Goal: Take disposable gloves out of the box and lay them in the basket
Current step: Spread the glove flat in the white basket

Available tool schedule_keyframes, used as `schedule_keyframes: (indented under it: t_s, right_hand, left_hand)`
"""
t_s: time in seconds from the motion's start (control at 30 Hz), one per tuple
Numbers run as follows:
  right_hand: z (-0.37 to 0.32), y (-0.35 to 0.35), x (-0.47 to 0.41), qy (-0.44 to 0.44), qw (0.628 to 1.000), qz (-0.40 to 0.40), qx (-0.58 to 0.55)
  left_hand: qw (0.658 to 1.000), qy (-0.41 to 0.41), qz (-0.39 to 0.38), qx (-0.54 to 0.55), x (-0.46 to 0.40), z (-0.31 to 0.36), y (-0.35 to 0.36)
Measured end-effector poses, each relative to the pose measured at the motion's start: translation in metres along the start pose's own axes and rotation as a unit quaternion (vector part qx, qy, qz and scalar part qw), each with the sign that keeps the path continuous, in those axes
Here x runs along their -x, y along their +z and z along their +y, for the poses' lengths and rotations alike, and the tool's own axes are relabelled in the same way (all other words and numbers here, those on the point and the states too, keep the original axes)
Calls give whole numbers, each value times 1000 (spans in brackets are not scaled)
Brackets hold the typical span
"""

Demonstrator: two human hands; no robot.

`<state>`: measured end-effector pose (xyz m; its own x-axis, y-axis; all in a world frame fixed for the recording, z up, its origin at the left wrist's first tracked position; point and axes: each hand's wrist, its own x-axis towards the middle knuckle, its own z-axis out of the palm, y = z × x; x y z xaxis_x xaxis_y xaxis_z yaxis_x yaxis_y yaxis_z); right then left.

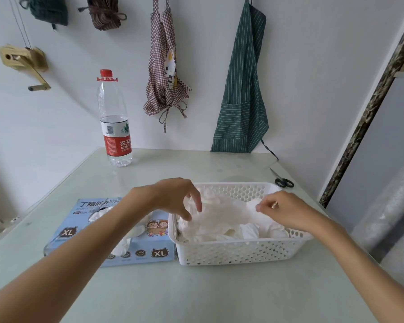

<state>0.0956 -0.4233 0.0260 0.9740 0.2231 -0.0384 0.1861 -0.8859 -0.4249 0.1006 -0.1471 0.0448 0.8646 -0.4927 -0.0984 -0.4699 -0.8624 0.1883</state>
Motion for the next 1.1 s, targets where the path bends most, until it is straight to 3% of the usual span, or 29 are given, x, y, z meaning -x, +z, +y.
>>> schedule_keyframes:
  t_s: [0.1, 0.2, 0.37, 0.53, 0.63, 0.83, 0.97, 1.1]
  right_hand:
    - [-21, -2, 9, 77, 986, -128, 70]
    - [-32, 3, 1, 99, 971, -177, 130]
    - [-47, -5, -16, 140, 964, -224, 23]
    - [-65, -8, -22, 136, 953, -257, -81]
    - [-64, -9, -24, 137, 952, -250, -109]
    - [-34, -16, -17, 60, 973, -224, 3]
    - [-9, -1, -12, -45, 987, -151, 42]
    - [8, 9, -14, -74, 992, -94, 25]
  left_hand:
    - [998, -10, -28, -56, 2, 2, 8]
    - [994, -6, -27, -106, 2, 4, 17]
    - [996, -8, 13, -88, 3, 6, 14]
    - [996, -36, 33, 75, -7, 29, 0]
    - [994, -40, -33, 93, -16, 51, 5]
    - [995, -68, -63, -22, -35, 77, 27]
    - [993, -40, -105, 35, -37, 73, 20]
    - [986, -44, -131, 92, -38, 60, 9]
